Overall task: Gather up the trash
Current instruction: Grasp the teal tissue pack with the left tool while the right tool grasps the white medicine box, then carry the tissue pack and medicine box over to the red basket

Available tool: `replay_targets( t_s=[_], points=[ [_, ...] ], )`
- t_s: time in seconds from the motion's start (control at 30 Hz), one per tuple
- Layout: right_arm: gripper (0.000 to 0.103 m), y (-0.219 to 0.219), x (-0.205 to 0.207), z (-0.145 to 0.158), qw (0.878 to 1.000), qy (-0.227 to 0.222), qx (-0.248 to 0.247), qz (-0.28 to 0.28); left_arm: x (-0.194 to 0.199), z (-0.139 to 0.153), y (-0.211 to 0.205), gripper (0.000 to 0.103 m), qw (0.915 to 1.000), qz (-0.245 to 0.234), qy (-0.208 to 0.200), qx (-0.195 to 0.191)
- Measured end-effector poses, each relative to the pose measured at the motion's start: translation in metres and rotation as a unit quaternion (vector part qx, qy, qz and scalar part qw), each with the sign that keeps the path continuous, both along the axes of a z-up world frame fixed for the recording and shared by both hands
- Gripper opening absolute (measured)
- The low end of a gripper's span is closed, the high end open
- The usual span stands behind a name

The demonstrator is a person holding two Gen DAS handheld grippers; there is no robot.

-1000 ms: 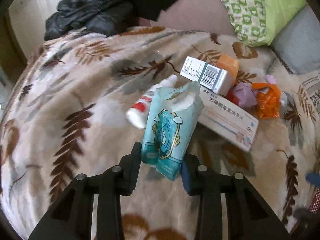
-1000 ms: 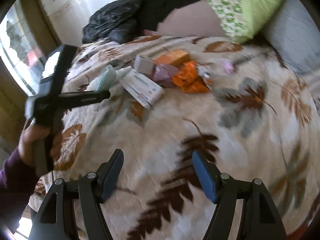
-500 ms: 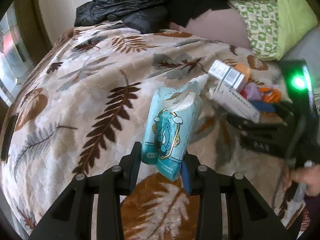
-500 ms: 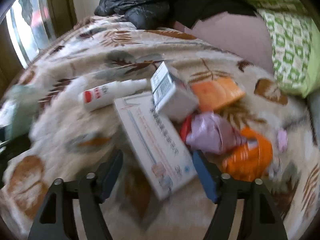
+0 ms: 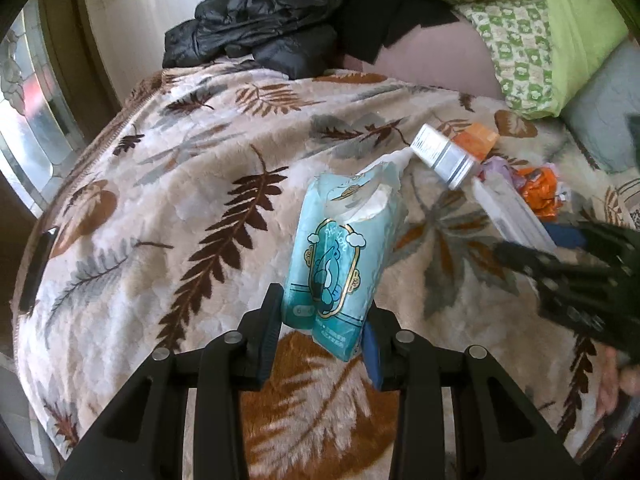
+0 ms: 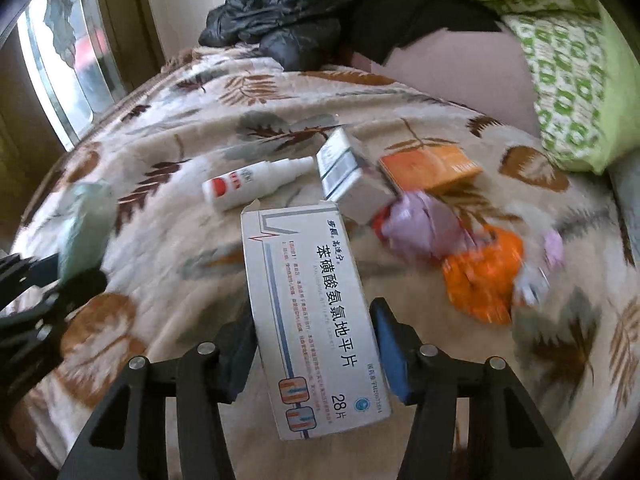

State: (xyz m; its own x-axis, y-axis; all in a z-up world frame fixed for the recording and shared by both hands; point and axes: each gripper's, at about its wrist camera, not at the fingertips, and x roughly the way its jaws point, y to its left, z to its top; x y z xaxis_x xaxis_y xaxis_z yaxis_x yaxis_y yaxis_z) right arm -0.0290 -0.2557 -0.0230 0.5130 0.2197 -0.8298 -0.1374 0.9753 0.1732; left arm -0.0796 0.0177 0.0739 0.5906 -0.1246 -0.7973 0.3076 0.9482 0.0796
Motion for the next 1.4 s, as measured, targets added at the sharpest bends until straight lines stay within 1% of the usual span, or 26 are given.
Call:
replay_targets(
  t_s=[0.23, 0.37, 0.5, 0.7, 0.9, 1.07, 1.23, 1.4],
  points=[
    [0.058, -0.02, -0.073, 0.025, 0.998, -0.012, 0.046, -0.042, -0.03, 0.015, -0.005, 0.035, 0.9999, 0.001, -0.009, 0.01],
    [0.058, -0.026, -0.11, 0.036, 0.996, -0.02, 0.056, -0.065, -0.052, 0.028, -0.009, 0.035, 0.9993, -0.004, -0.032, 0.016],
    [0.058, -0.031, -0.136, 0.045, 0.994, -0.03, 0.067, -0.087, -0.069, 0.042, -0.013, 0.035, 0.9986, -0.013, -0.05, 0.014],
    [0.058, -0.041, -0.164, 0.057, 0.989, -0.041, 0.086, -0.112, -0.094, 0.059, -0.017, 0.035, 0.997, -0.029, -0.07, 0.01],
    [0.058, -0.043, -0.184, 0.072, 0.987, -0.06, 0.087, -0.122, -0.112, 0.069, -0.021, 0.035, 0.9955, -0.044, -0.084, 0.004],
    [0.058, -0.047, -0.199, 0.086, 0.985, -0.078, 0.08, -0.133, -0.126, 0.074, -0.027, 0.035, 0.9937, -0.063, -0.093, 0.004],
    [0.058, -0.056, -0.213, 0.094, 0.982, -0.086, 0.083, -0.147, -0.14, 0.078, -0.034, 0.035, 0.9912, -0.088, -0.098, -0.01],
    [0.058, -0.066, -0.227, 0.099, 0.978, -0.094, 0.08, -0.166, -0.154, 0.079, -0.047, 0.035, 0.9877, -0.115, -0.106, -0.009]
  ],
)
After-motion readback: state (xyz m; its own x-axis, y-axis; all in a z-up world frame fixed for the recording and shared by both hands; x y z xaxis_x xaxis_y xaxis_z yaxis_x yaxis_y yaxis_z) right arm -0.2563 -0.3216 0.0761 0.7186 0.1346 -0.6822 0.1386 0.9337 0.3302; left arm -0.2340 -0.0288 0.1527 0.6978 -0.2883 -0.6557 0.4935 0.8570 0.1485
